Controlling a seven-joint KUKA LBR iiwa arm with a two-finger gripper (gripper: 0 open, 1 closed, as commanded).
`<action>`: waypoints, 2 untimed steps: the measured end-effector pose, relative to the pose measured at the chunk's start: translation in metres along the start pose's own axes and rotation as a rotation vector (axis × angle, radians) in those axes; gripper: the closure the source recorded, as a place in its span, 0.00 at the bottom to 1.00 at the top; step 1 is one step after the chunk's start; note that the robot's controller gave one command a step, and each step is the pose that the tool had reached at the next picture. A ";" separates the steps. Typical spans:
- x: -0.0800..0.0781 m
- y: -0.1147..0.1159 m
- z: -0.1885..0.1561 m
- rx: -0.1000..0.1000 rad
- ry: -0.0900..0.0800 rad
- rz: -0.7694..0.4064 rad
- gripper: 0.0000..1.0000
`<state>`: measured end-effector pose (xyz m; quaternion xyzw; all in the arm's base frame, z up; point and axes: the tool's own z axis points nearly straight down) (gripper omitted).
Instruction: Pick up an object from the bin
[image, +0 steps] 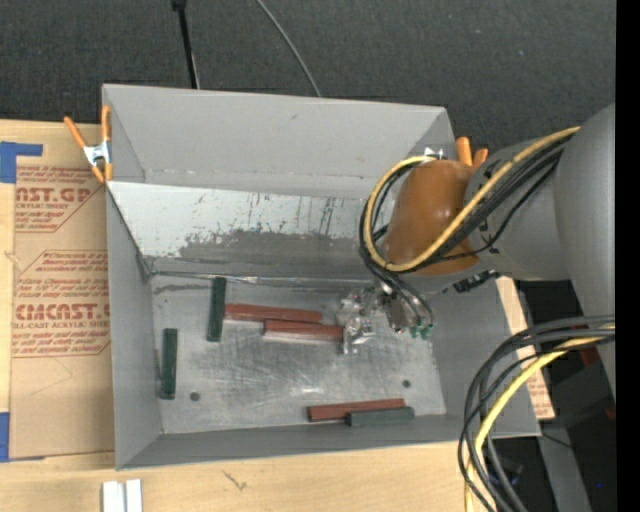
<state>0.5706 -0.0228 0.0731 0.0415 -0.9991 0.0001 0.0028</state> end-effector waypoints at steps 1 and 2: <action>0.000 0.000 0.000 0.000 -0.001 0.000 1.00; 0.013 0.027 -0.188 0.001 -0.015 -0.054 1.00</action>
Offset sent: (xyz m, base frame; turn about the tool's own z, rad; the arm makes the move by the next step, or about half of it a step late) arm -0.0161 0.0253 0.1847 -0.0548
